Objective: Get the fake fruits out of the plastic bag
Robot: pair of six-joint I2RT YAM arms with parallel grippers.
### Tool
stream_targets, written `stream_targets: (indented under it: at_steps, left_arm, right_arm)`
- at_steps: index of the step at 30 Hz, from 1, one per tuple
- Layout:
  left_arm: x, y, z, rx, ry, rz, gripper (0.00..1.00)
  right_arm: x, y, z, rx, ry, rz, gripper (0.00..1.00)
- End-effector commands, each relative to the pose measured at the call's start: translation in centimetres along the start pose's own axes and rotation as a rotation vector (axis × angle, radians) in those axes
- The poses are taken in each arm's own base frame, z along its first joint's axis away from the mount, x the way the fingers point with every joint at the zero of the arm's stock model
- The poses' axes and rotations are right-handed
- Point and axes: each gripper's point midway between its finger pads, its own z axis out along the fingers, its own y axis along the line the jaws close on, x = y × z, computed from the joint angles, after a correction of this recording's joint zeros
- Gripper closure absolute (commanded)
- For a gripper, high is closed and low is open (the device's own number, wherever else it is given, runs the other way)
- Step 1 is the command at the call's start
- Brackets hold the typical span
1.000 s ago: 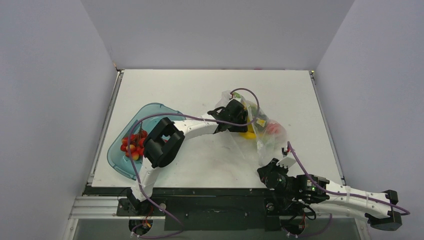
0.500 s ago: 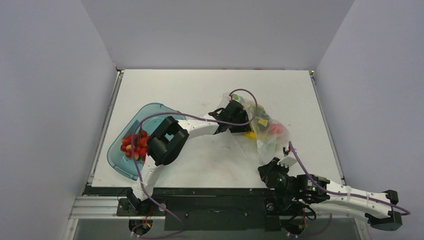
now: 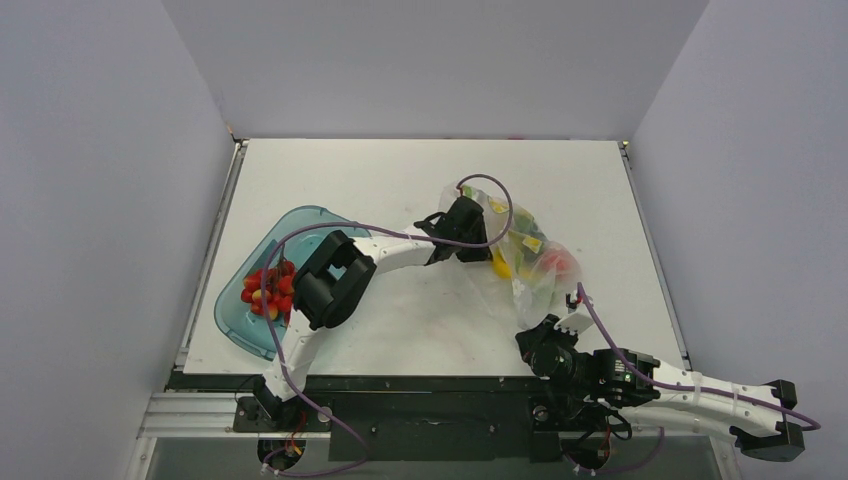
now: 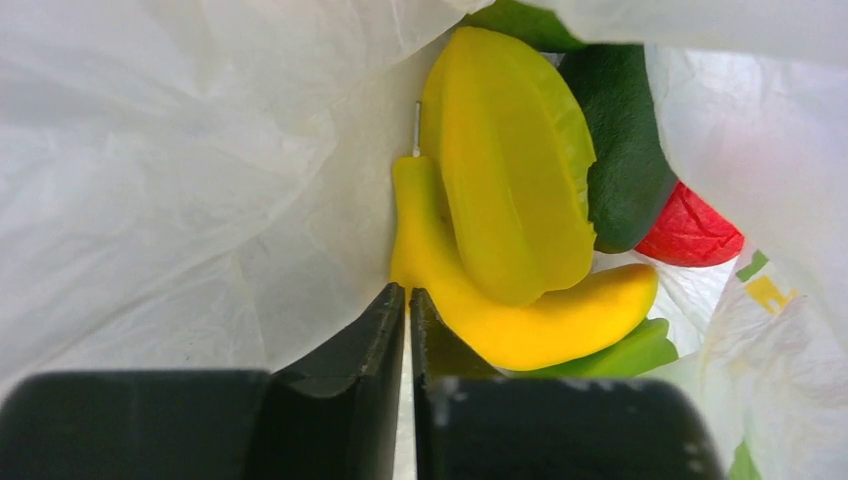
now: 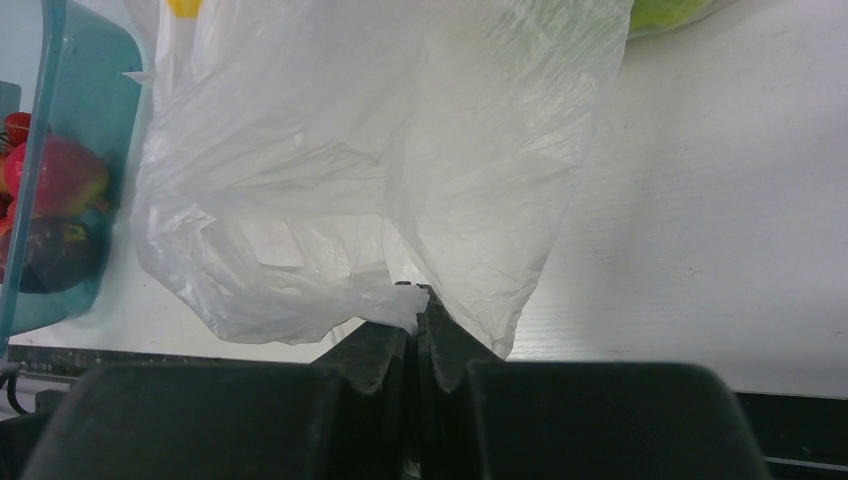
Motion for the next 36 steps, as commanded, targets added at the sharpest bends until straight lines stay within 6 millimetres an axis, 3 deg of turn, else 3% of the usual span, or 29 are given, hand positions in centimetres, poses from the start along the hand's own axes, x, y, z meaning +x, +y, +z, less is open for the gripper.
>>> stream_targets:
  at_steps: [1,5,9,19,26,28,30,36]
  left_arm:
    - [-2.1,-1.8,-2.3,0.017,-0.039,0.027,0.85]
    - [-0.8,-1.9,-2.0,0.051,-0.030,-0.050,0.62]
    - [0.5,-2.7,-1.1,0.081,-0.014,-0.157,0.53]
    - [0.5,-5.8,-1.3,0.225,-0.097,-0.257,0.46]
    - [-2.5,-6.3,-3.0,0.226,-0.252,-0.126,0.52]
    - [-4.0,-7.4,-3.6,0.268,-0.299,-0.095,0.52]
    - [-4.8,-8.4,-3.7,0.293,-0.326,-0.068,0.50]
    - [-5.7,-8.4,-1.5,0.237,-0.364,-0.074,0.46]
  right_arm:
    - [-1.4,1.2,-0.5,-0.029,-0.041,0.023,1.00]
    - [-1.6,1.1,-0.5,-0.031,-0.050,0.030,1.00]
    - [-1.8,1.2,-0.6,-0.032,-0.057,0.030,1.00]
    - [-1.9,1.2,-0.6,-0.031,-0.059,0.021,1.00]
    - [-1.9,0.3,-0.7,-0.025,-0.063,0.010,1.00]
    - [-2.4,0.1,-1.0,-0.036,-0.078,0.015,1.00]
    - [-2.9,-0.1,-1.3,-0.053,-0.093,0.023,1.00]
    - [-4.3,-0.2,-2.2,-0.112,-0.128,0.063,1.00]
